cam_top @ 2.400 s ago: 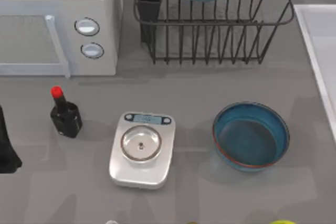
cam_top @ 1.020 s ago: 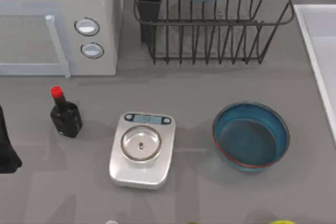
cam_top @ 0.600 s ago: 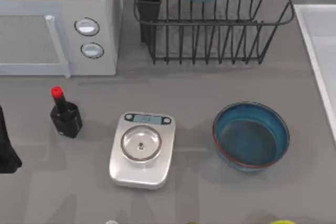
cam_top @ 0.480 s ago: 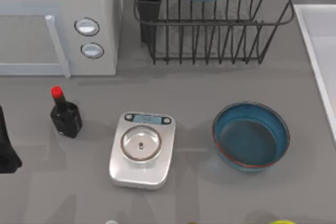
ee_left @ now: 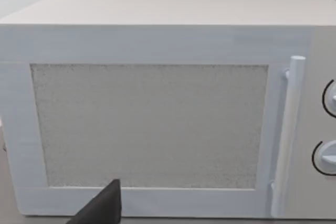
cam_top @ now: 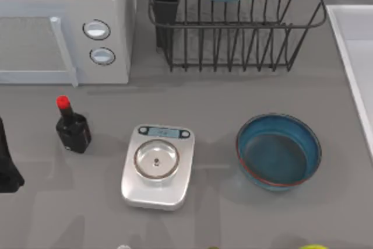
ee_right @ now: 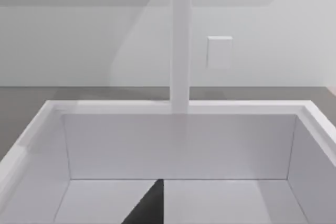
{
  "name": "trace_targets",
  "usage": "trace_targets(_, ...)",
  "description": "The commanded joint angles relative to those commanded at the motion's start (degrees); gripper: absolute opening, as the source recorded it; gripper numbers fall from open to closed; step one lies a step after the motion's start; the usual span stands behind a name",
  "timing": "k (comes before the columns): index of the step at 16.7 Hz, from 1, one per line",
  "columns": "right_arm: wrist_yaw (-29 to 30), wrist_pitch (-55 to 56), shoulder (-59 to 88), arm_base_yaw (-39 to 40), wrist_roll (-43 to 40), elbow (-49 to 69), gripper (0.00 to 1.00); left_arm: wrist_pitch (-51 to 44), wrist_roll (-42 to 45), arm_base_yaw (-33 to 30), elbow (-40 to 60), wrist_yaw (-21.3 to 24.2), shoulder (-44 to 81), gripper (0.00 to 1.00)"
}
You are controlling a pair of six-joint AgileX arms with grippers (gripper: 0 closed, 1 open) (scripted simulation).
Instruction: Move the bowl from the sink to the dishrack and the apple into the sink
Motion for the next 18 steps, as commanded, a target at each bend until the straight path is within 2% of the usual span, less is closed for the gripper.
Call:
trace_targets(11,0.13,-0.42,-0.39,0.10,0.09,-0.20,1.00,0.00,0.00,0.00,0.00,0.00,0.00,1.00)
trace_targets(18,3.62,-12.91,-14.91,3.68,0.31,-3.97,1.00,0.00,0.00,0.00,0.00,0.00,0.00,1.00)
